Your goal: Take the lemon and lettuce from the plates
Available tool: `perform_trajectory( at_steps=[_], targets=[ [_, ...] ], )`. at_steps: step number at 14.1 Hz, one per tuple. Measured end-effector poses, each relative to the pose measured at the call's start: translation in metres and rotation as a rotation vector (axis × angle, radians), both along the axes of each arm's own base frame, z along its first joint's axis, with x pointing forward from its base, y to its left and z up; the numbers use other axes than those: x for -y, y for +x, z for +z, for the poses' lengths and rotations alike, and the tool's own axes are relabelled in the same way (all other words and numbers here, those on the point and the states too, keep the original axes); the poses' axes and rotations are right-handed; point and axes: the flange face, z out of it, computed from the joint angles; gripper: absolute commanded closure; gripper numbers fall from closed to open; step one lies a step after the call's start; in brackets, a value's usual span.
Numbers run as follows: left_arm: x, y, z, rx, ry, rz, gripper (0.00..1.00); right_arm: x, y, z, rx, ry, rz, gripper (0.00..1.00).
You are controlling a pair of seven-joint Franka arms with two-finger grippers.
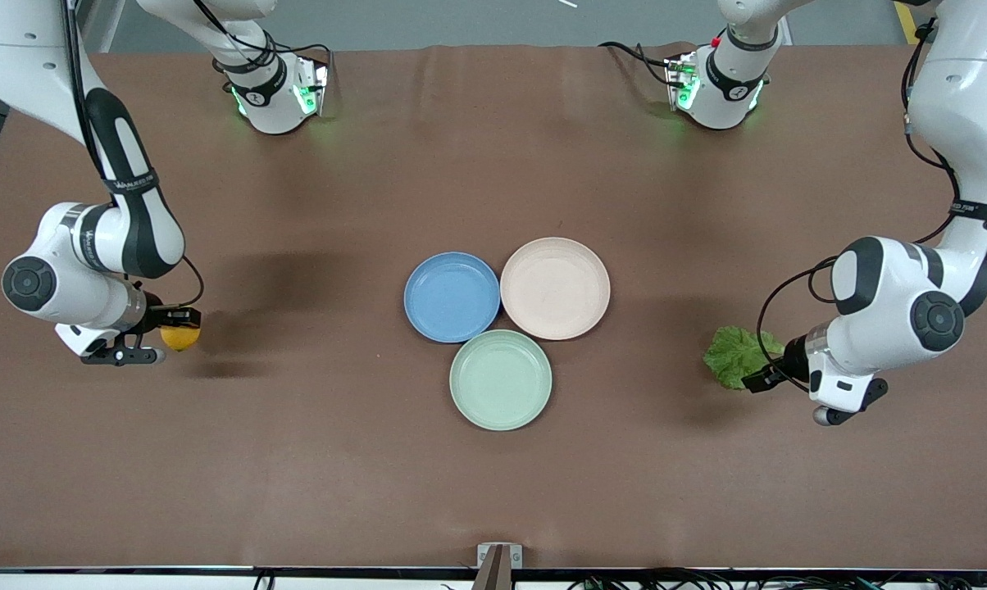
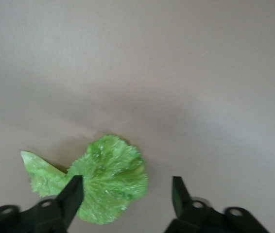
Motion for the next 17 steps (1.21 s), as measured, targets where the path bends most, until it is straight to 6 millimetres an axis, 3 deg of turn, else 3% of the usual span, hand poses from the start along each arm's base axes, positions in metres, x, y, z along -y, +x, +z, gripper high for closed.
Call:
perform_trajectory(
  at_steps=[3,5,6,7,10,11,13,17],
  targets=[
    [-0.012,-0.002,0.076,0.046,0.076,-0.042,0.00,0.013,-0.002,-0.022,0.007,-0.005,-0.018,0.69],
    [-0.035,-0.008,0.126,0.047,0.131,-0.056,0.00,0.014,-0.003,-0.030,0.002,-0.005,-0.018,0.63],
    [-0.046,-0.012,0.148,0.043,0.152,-0.080,0.00,0.014,-0.003,-0.030,0.003,-0.005,-0.017,0.35],
    [-0.055,-0.015,0.167,0.030,0.169,-0.107,0.00,0.013,-0.003,-0.029,0.003,-0.005,-0.017,0.02],
    [-0.080,-0.025,0.213,-0.010,0.197,-0.165,0.00,0.012,-0.001,-0.026,0.001,-0.003,-0.014,0.00],
    [-0.088,-0.028,0.227,-0.012,0.203,-0.174,0.00,0.010,0.002,-0.016,-0.004,-0.001,-0.013,0.00],
    [-0.092,-0.035,0.251,-0.010,0.216,-0.185,0.00,0.001,0.010,0.031,-0.026,0.010,-0.004,0.00],
    [-0.062,-0.058,0.298,0.005,0.255,-0.232,0.00,-0.039,0.008,0.183,-0.031,0.024,0.040,0.00]
  ],
)
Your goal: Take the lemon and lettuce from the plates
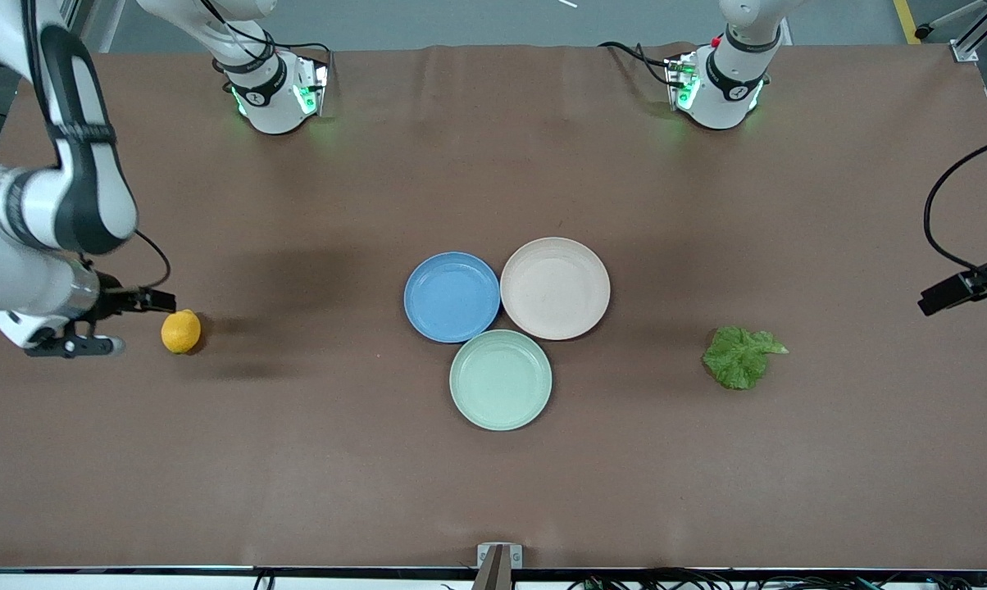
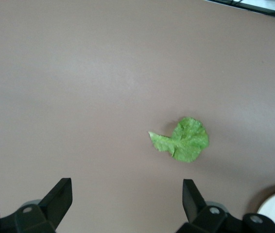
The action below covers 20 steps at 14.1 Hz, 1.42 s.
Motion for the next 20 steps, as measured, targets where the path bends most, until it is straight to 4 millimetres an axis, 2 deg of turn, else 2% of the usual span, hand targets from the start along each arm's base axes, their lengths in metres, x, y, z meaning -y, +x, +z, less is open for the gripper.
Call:
perform_trajectory(
  at_steps=[2,4,7,9,11,14,20],
  targets=[
    [0.024,-0.017,0.021,-0.021,0.025,-0.070,0.00,-0.019,-0.013,0.054,0.020,0.001,0.005,0.00],
    [0.034,-0.034,0.035,-0.041,-0.011,-0.088,0.00,-0.034,-0.025,0.089,0.035,0.002,0.012,0.00],
    [0.035,-0.058,0.037,-0.061,-0.051,-0.079,0.00,-0.044,-0.036,0.135,0.046,0.005,0.026,0.00],
    [0.040,-0.070,0.033,-0.077,-0.052,-0.082,0.00,-0.044,-0.041,0.174,0.061,0.004,0.024,0.00],
    [0.043,-0.080,0.028,-0.089,-0.059,-0.083,0.00,-0.043,-0.043,0.202,0.085,0.004,0.021,0.00],
    [0.044,-0.088,0.025,-0.096,-0.056,-0.082,0.00,-0.040,-0.044,0.223,0.115,0.002,0.015,0.00],
    [0.054,-0.095,0.027,-0.085,-0.051,-0.099,0.00,-0.041,-0.043,0.237,0.145,0.023,0.012,0.00]
  ],
)
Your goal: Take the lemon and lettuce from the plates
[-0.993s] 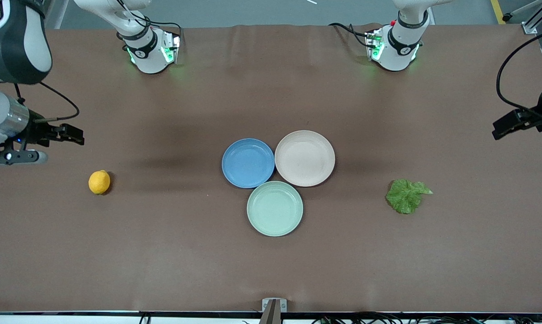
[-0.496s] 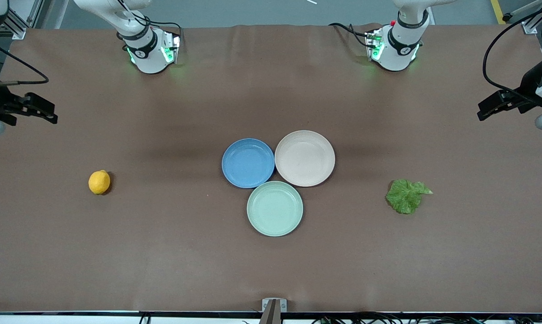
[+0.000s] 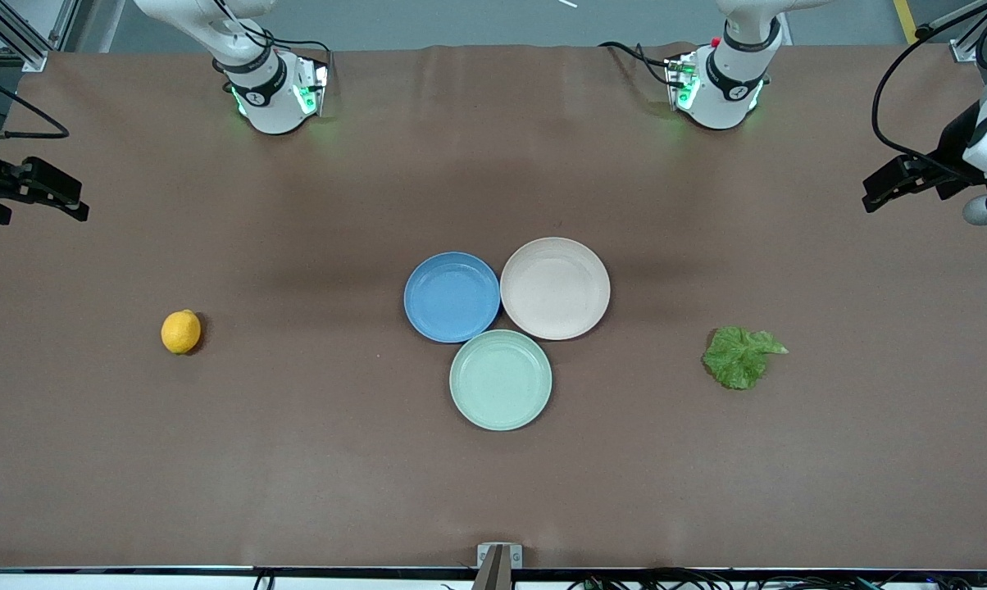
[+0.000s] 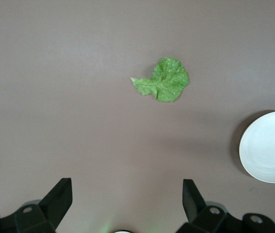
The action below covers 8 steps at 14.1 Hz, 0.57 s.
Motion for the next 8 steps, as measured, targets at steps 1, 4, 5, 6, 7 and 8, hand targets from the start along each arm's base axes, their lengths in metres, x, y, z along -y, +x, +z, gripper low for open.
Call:
perform_trajectory(
  at_steps=[1,4,5,6,7,8],
  targets=[
    [0.003,-0.001,0.000,0.000,0.000,-0.006,0.00,0.000,0.000,0.001,0.003,0.001,0.000,0.00],
    [0.014,-0.003,0.000,0.005,0.001,-0.025,0.00,0.001,0.000,0.002,0.004,0.001,-0.002,0.00],
    [0.016,-0.003,-0.001,0.006,0.001,-0.030,0.00,0.001,0.000,0.002,0.004,0.001,-0.002,0.00],
    [0.017,-0.003,-0.002,0.009,0.001,-0.032,0.00,0.001,0.000,0.002,0.004,0.001,-0.002,0.00],
    [0.017,-0.003,-0.003,0.011,0.001,-0.032,0.00,0.001,0.000,0.002,0.004,0.001,-0.002,0.00],
    [0.016,-0.003,-0.003,0.013,0.001,-0.031,0.00,0.001,0.000,0.002,0.005,0.001,-0.002,0.00]
  ],
)
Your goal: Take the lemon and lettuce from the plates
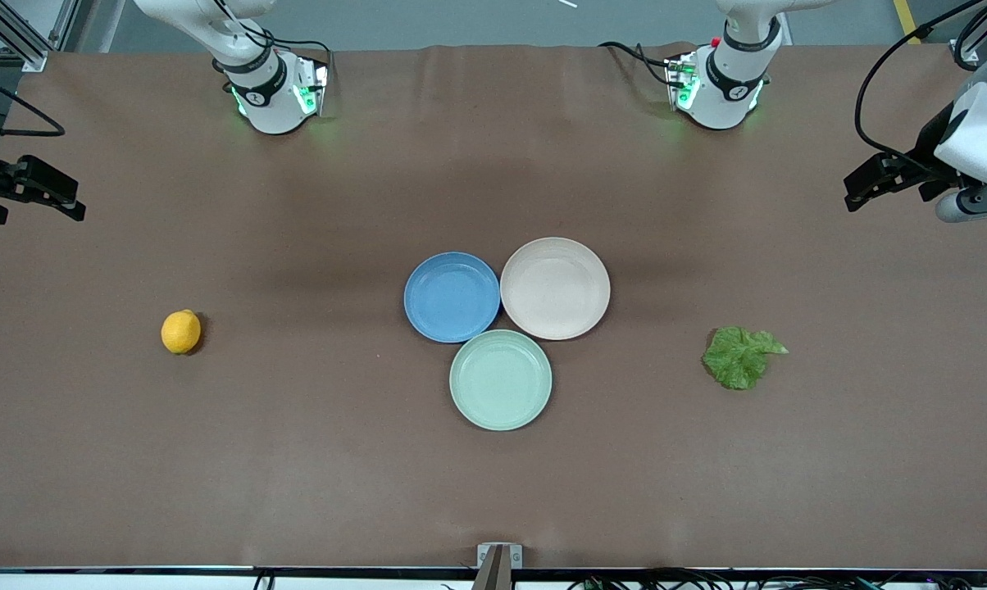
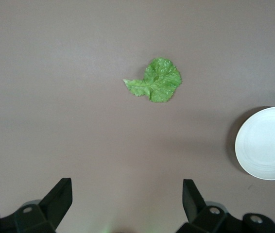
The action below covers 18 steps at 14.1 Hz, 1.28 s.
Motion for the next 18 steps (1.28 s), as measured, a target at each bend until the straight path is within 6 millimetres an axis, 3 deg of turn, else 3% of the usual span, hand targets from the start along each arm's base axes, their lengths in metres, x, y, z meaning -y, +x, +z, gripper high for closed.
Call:
perform_trajectory(
  at_steps=[11,18],
  targets=[
    [0.002,0.001,0.014,0.034,-0.049,-0.048,0.00,0.000,0.000,0.001,0.003,0.000,0.000,0.00],
    [-0.008,0.002,0.022,0.049,-0.053,-0.030,0.00,0.000,0.000,0.001,0.003,0.000,0.000,0.00]
  ],
)
